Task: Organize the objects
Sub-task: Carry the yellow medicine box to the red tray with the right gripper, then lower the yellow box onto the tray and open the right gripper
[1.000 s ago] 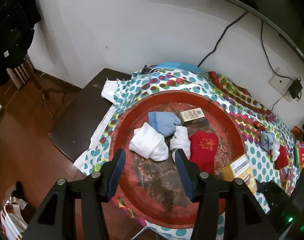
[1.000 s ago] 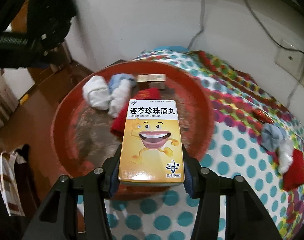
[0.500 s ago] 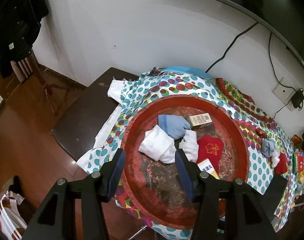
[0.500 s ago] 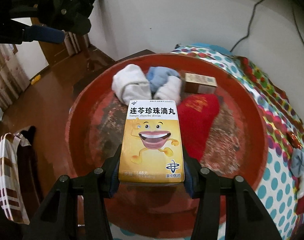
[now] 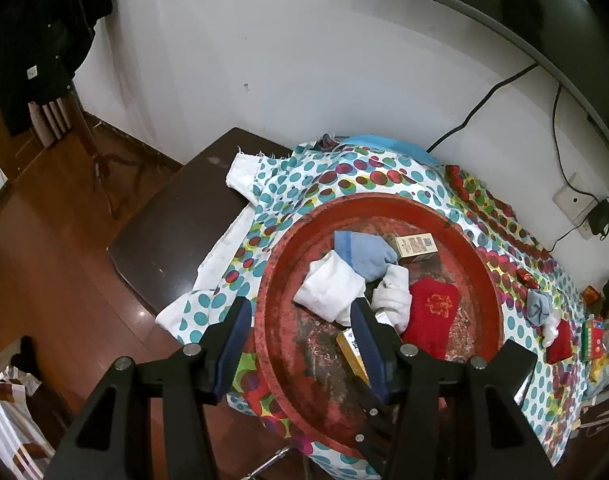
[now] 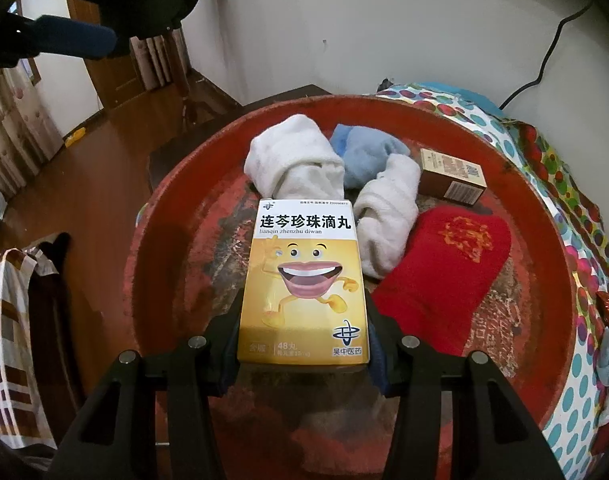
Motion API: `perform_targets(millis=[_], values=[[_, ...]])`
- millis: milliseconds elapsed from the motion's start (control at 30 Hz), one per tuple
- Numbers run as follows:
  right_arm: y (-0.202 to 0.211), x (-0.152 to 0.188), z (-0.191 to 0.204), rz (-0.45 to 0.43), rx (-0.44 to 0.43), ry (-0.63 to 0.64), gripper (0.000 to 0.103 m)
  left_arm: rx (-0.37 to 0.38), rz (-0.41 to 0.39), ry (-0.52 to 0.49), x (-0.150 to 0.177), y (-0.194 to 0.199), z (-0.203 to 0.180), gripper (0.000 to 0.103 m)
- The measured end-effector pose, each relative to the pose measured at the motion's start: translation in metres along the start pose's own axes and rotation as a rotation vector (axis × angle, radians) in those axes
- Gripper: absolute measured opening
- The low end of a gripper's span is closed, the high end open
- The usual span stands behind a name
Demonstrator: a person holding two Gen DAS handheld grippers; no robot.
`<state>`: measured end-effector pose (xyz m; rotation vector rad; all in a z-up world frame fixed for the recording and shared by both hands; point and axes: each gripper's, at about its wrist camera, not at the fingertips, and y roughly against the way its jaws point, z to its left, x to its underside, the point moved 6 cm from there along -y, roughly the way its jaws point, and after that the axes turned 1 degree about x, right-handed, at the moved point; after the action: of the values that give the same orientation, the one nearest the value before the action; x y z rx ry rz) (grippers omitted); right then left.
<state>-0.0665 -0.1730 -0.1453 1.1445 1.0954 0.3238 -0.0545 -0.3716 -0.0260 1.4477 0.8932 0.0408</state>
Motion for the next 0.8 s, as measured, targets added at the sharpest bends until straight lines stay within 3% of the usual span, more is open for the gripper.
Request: perform_targets(millis=[133, 200, 233, 533, 600, 667, 733, 800], values=[[0.009, 0.010, -0.012, -0.001, 0.001, -0.005, 0.054, -0.002, 0.004, 0.006, 0.001, -0.001, 0.002, 0.053], [0.012, 0.009, -0.007, -0.022, 0.007, -0.012, 0.071, -0.002, 0.004, 0.006, 0.001, -0.001, 0.002, 0.053], [0.009, 0.001, -0.005, -0.030, 0.015, -0.014, 0.072, 0.000, 0.005, 0.005, 0.001, -0.001, 0.002, 0.053], [0.044, 0.013, -0.037, -0.082, 0.021, -0.093, 0.073, 0.007, 0.016, -0.024, 0.004, -0.004, -0.012, 0.053], [0.061, 0.031, -0.059, -0.095, 0.041, -0.125, 0.074, 0.010, 0.018, -0.032, 0.005, -0.004, -0.017, 0.053], [0.037, -0.003, -0.038, -0.095, 0.060, -0.150, 0.075, 0.013, 0.022, -0.045, 0.006, -0.005, -0.023, 0.053], [0.031, -0.003, -0.042, -0.095, 0.092, -0.186, 0.076, 0.014, 0.027, -0.055, 0.007, -0.007, -0.029, 0.053], [0.043, 0.015, -0.071, -0.094, 0.142, -0.236, 0.076, 0.017, 0.034, -0.072, 0.009, -0.008, -0.035, 0.053]])
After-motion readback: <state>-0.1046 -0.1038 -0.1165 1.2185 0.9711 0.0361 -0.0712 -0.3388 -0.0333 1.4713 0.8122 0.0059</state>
